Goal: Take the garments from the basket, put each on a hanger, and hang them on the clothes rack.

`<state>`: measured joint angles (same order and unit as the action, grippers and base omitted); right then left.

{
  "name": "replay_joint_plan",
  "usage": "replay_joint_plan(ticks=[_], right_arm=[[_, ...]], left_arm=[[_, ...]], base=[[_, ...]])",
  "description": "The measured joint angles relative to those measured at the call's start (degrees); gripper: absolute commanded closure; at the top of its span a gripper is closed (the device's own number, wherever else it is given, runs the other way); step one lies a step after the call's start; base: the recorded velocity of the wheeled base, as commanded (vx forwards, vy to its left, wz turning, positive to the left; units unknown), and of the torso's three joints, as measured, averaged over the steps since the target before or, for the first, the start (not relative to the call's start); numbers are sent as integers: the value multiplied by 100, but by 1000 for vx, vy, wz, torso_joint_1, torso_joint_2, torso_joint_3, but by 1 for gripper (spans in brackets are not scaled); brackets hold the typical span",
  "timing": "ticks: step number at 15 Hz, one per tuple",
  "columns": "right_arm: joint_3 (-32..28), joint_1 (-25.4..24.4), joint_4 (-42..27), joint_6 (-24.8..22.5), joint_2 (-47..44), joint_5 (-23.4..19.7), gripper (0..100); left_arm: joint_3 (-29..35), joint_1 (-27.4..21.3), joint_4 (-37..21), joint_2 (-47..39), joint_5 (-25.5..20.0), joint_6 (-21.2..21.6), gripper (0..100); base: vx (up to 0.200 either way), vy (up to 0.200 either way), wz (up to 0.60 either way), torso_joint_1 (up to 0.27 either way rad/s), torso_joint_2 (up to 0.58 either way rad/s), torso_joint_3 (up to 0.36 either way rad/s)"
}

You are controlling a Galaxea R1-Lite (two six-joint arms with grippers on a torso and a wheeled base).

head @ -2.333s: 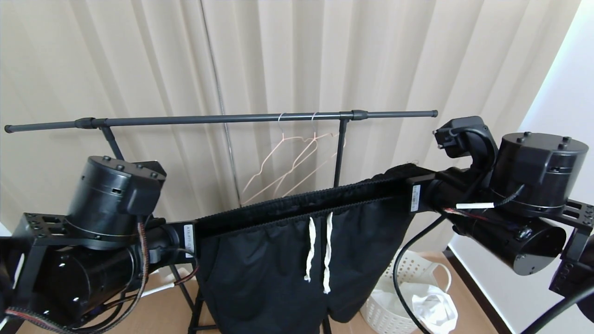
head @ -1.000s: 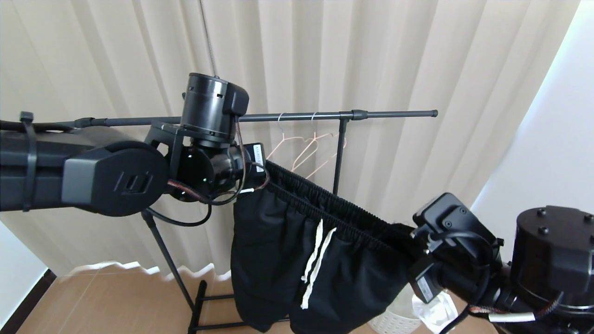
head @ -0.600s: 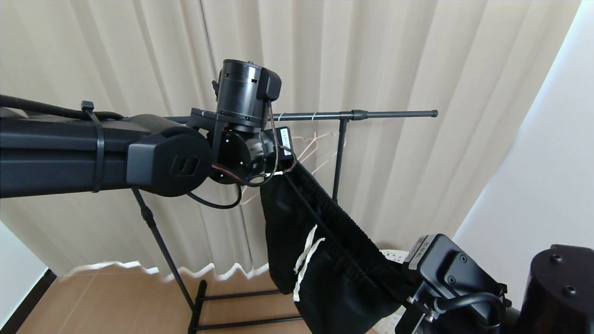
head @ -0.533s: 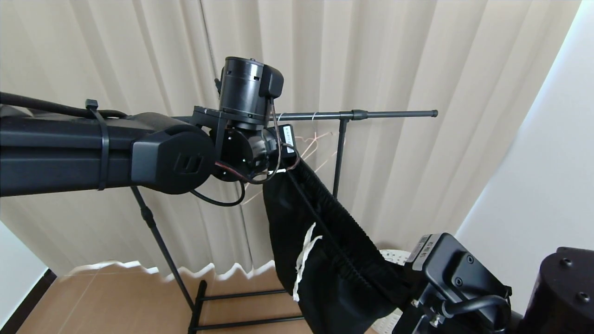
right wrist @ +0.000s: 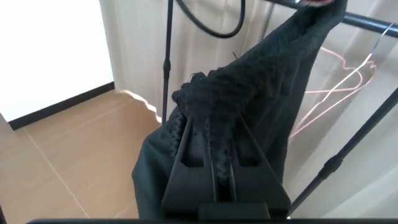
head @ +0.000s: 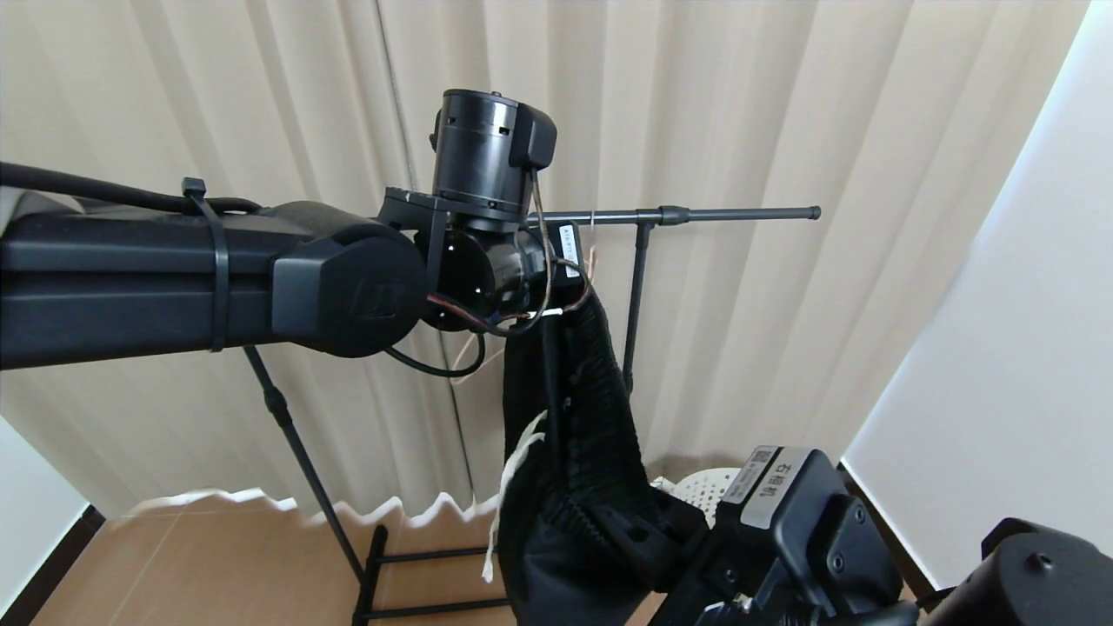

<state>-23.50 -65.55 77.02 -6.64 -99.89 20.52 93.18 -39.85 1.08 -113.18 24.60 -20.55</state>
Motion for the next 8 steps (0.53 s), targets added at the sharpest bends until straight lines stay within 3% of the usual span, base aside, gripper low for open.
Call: replay_joint_plan(ticks=[4,8], right_arm=[[7,249,-345,-55,-96,26,100],[-249,1606,-2097,-279,373,34,100]], left_arm=[[-5,61,-163,56,0,4,100],[-182,245,-1536,594,-2,13,100]], base=[[0,0,0,0,0,0],[0,0,0,0,0,0]])
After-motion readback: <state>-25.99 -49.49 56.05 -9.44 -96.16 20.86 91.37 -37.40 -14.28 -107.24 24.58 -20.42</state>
